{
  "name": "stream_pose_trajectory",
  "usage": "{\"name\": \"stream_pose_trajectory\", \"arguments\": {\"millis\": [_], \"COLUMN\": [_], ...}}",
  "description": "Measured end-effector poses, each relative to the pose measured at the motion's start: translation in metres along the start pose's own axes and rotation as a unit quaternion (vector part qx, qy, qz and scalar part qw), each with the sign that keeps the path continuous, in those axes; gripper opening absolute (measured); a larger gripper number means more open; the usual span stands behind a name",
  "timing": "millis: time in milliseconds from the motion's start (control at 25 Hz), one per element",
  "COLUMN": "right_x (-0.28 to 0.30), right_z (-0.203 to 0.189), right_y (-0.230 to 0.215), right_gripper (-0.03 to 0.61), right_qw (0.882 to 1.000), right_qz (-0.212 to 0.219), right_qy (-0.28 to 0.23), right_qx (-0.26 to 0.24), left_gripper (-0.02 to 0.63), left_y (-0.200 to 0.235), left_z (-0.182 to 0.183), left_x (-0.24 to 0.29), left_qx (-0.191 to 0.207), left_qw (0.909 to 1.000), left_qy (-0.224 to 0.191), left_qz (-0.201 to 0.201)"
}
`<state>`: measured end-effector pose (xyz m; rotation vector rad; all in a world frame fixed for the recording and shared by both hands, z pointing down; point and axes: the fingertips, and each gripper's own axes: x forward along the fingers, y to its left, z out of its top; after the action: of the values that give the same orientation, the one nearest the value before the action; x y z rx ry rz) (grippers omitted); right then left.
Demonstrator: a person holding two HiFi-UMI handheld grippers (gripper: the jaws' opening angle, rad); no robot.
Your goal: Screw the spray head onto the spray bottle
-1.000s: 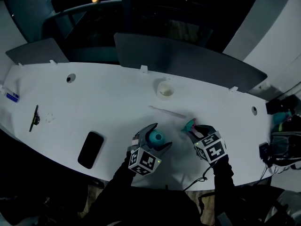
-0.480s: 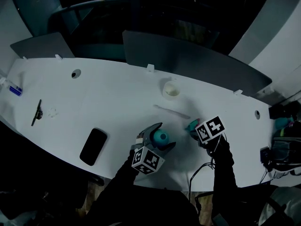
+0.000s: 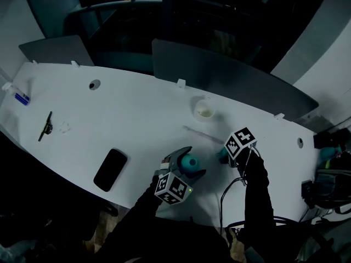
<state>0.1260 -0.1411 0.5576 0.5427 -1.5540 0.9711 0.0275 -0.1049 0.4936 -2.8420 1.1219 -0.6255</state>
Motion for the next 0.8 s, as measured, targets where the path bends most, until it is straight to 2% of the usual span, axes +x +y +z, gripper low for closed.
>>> {"name": "stream_pose_trajectory", "arguments": {"millis": [80,200,240,320,400,440,520,640,720,760,800], "right_x": [-0.001,-0.013,-0.024,-0.056,-0.098,-0.122,-0.17,-0.226,-0.249,-0.255,-0.257], "right_z": [0.002,0.006,0.009,0.017,0.025,0.028,0.032,0.033,0.031,0.03,0.03], "right_y": [0.003,0.011,0.018,0.033,0.048,0.057,0.082,0.125,0.154,0.167,0.177], "right_gripper": [0.133,0.133,0.133,0.133,0.133,0.133,0.133,0.133,0.133,0.133,0.133], "right_qw": [1.0,0.991,0.983,0.957,0.917,0.891,0.833,0.754,0.716,0.704,0.697], "right_qz": [0.005,0.03,0.045,0.068,0.066,0.061,0.062,0.086,0.105,0.112,0.117], "right_qy": [-0.023,-0.127,-0.176,-0.281,-0.391,-0.446,-0.543,-0.639,-0.673,-0.68,-0.684], "right_qx": [-0.02,-0.02,-0.014,-0.015,-0.04,-0.056,-0.087,-0.126,-0.156,-0.17,-0.182], "left_gripper": [0.414,0.416,0.414,0.416,0.416,0.416,0.416,0.416,0.416,0.416,0.416], "left_y": [0.0,-0.002,-0.002,0.0,0.0,0.0,0.001,0.001,0.0,0.0,0.0], "left_z": [0.0,-0.001,-0.001,-0.002,-0.002,-0.002,-0.002,-0.001,0.0,0.0,0.0], "left_x": [-0.001,-0.001,-0.002,-0.003,-0.003,-0.003,-0.002,-0.002,-0.001,0.0,0.0], "left_qx": [-0.001,-0.001,-0.001,0.0,0.0,0.0,-0.001,-0.003,-0.004,-0.004,-0.005], "left_qw": [1.0,1.0,1.0,1.0,1.0,1.0,1.0,0.9999,0.9999,0.9998,0.9998], "left_qy": [0.001,0.002,0.002,0.001,0.002,0.002,0.003,0.003,0.002,0.003,0.003], "left_qz": [0.001,0.0,0.0,0.001,0.004,0.005,0.008,0.013,0.016,0.017,0.018]}}
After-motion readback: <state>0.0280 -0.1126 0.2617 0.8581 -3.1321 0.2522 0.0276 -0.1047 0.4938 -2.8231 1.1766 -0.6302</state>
